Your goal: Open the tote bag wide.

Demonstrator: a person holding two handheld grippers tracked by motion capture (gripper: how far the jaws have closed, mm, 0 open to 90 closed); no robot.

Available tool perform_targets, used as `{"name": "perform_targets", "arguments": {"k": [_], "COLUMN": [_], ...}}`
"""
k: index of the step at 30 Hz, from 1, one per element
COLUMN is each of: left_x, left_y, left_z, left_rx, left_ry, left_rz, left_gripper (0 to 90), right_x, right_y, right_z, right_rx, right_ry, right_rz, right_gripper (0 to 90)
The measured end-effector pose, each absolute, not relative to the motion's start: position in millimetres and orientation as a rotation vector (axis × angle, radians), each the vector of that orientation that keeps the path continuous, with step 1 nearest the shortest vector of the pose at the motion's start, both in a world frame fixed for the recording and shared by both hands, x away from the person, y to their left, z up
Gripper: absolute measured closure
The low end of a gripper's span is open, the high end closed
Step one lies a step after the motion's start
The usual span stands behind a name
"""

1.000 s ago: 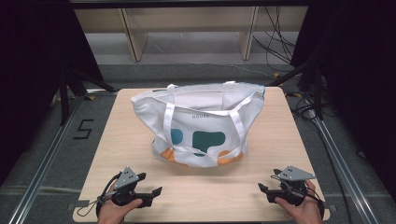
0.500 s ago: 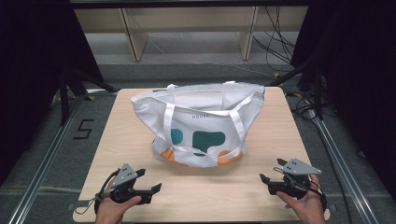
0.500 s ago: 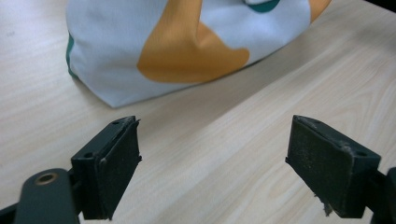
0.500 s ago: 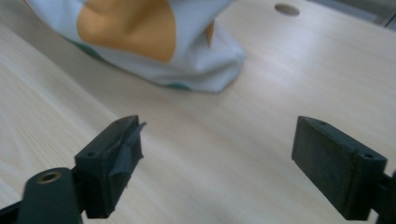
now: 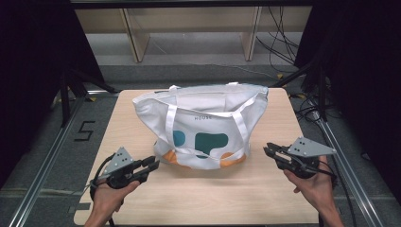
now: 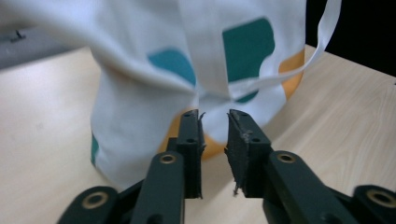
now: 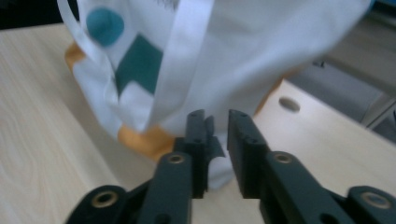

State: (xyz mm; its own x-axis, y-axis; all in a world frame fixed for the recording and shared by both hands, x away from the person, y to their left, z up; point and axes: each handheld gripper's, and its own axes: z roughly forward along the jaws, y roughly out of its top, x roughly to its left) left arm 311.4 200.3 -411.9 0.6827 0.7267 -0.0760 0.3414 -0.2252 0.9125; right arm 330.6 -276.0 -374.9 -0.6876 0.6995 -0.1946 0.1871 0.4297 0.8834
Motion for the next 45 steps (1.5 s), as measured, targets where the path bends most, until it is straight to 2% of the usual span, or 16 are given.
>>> {"name": "perform_targets", "arguments": {"k": [1, 4, 10, 15, 23, 26, 28, 29, 34, 38, 44, 45], "left_x": [315, 332, 367, 389, 433, 451, 464, 471, 488, 492, 493, 494], "left_y": [199, 193, 185, 178, 157, 153, 154, 155, 162, 164, 162, 162], "left_z": [-402, -368, -326, -305, -286, -288, -294, -301, -336, -366, -408, -415], "left_rx": [1.823, 1.794, 1.771, 1.775, 1.800, 1.840, 1.841, 1.886, 1.952, 2.020, 2.121, 2.126], "left_ry": [0.824, 0.775, 0.784, 0.791, 0.842, 0.873, 0.910, 0.927, 1.016, 1.037, 1.070, 1.089], "left_rz": [0.466, 0.465, 0.490, 0.518, 0.520, 0.550, 0.489, 0.512, 0.481, 0.418, 0.403, 0.392], "left_gripper": [76.1, 86.9, 89.3, 89.2, 89.2, 89.3, 89.2, 89.2, 89.2, 89.3, 89.4, 89.4], "right_x": [331, 344, 371, 397, 433, 444, 451, 453, 456, 456, 437, 437], "right_y": [-276, -264, -235, -218, -196, -189, -186, -184, -177, -175, -177, -177], "right_z": [-375, -342, -304, -288, -290, -295, -300, -302, -338, -355, -408, -408], "right_rx": [0.745, 0.669, 0.588, 0.590, 0.600, 0.632, 0.617, 0.617, 0.644, 0.661, 0.695, 0.695], "right_ry": [2.137, 2.119, 2.128, 2.144, 2.208, 2.239, 2.254, 2.272, 2.413, 2.465, 2.600, 2.600], "right_rz": [1.222, 1.260, 1.245, 1.216, 1.120, 1.095, 1.064, 1.057, 0.951, 0.913, 0.810, 0.810], "right_gripper": [82.2, 89.9, 90.0, 90.0, 90.0, 90.0, 90.0, 90.0, 90.0, 90.0, 90.0, 90.0]}}
